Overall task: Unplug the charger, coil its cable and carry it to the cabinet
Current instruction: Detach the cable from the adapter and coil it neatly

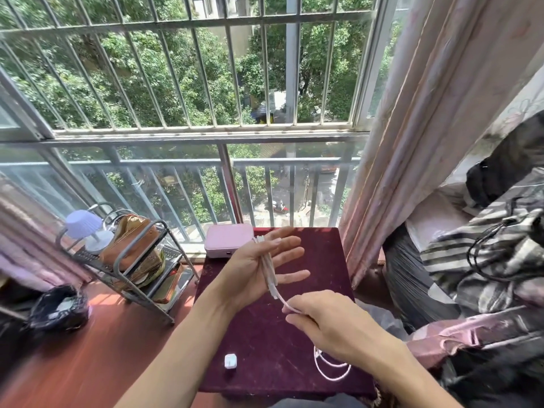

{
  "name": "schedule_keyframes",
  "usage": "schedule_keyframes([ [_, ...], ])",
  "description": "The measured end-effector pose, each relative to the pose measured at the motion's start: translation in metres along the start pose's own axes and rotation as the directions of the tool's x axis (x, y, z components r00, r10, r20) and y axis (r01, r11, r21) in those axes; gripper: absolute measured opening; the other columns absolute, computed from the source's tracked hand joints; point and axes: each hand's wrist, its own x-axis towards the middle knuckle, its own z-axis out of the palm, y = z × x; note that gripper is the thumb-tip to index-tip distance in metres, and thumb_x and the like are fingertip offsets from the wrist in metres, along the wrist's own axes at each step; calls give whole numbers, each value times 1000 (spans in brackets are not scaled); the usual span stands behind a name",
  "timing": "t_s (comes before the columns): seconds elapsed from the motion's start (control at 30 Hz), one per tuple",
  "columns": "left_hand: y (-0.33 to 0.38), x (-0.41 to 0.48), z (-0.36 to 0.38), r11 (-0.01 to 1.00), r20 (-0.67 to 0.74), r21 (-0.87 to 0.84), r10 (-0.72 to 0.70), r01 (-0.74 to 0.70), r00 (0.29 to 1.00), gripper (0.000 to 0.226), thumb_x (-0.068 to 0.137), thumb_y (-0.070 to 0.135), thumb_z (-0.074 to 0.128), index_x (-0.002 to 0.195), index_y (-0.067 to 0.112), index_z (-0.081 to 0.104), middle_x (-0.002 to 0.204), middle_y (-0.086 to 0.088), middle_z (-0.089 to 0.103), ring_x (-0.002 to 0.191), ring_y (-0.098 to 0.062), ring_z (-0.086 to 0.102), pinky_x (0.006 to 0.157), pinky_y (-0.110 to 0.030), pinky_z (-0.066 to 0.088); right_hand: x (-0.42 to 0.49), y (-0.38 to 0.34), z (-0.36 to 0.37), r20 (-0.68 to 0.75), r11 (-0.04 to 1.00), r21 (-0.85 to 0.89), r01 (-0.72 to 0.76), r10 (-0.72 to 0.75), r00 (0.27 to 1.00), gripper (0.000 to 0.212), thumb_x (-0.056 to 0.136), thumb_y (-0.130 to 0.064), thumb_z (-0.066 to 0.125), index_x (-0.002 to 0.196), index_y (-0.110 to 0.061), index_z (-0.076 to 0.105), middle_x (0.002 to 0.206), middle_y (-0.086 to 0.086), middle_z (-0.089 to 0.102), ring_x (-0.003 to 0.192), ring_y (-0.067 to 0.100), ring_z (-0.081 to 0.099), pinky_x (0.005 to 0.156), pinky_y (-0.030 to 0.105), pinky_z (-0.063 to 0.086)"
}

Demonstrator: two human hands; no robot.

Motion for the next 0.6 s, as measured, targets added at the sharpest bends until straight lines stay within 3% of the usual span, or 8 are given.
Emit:
schedule_keyframes([
  [0.1, -4, 0, -1, 1000, -37, 20, -6, 6, 999, 41, 100, 9, 51, 140, 4, 56, 112, -11, 71, 109, -27, 70, 101, -75, 43, -1, -6, -17, 33, 998, -23, 65, -65, 997, 36, 103, -52, 48, 96, -22, 68, 87, -7, 69, 85, 12, 63, 77, 36, 51],
  [0.17, -4, -1, -1, 999, -60, 42, -6, 8, 998, 40, 101, 10, 50, 139, 5, 57, 111, -11, 71, 108, -27, 71, 96, -71, 48, -2, -9, -29, 51, 994, -46, 95, -93, 994, 33, 103, -50, 54, 99, -23, 73, 87, -8, 68, 88, 11, 61, 76, 31, 49],
  [0.23, -6, -2, 0, 997, -65, 73, -24, 28, 998, 38, 101, 10, 50, 137, 6, 59, 111, -12, 71, 107, -26, 72, 85, -61, 58, -3, -11, -43, 46, 992, -55, 116, -113, 993, 30, 101, -50, 59, 100, -26, 76, 86, -13, 67, 91, 6, 60, 74, 26, 47],
  [0.3, -6, -5, 2, 991, -35, 120, -61, 64, 998, 37, 100, 12, 54, 136, 7, 59, 113, -13, 71, 106, -27, 72, 77, -52, 61, -2, -12, -57, 22, 992, -43, 119, -118, 993, 26, 100, -51, 63, 98, -30, 76, 80, -20, 60, 80, 0, 58, 70, 22, 46],
  [0.43, -9, -7, 8, 964, 36, 230, -145, 133, 989, 43, 98, 16, 60, 139, 5, 56, 125, -19, 65, 113, -34, 64, 79, -46, 59, 0, -14, -80, 7, 990, -28, 139, -139, 990, 15, 94, -48, 74, 97, -34, 78, 77, -37, 55, 74, -18, 55, 64, 9, 39],
  [0.5, -10, -6, 12, 959, 41, 244, -156, 141, 987, 44, 99, 15, 59, 140, 2, 53, 120, -19, 67, 106, -33, 67, 75, -42, 61, 1, -15, -90, 24, 989, -10, 147, -147, 989, 11, 92, -44, 77, 94, -34, 78, 78, -42, 56, 77, -23, 56, 64, 6, 41],
  [0.57, -12, -4, 16, 955, 58, 257, -167, 147, 984, 42, 100, 14, 58, 138, -1, 53, 113, -20, 71, 99, -30, 71, 78, -44, 62, 3, -14, -100, 45, 989, -11, 150, -150, 988, 10, 92, -46, 77, 94, -36, 78, 79, -33, 62, 81, -16, 60, 65, 11, 44],
  [0.6, -13, -4, 17, 952, 66, 267, -173, 149, 983, 40, 100, 14, 58, 137, -2, 54, 115, -21, 70, 100, -32, 70, 85, -51, 60, 3, -13, -105, 48, 989, -7, 149, -148, 988, 10, 92, -47, 76, 95, -37, 77, 82, -25, 66, 81, -8, 63, 65, 15, 45],
])
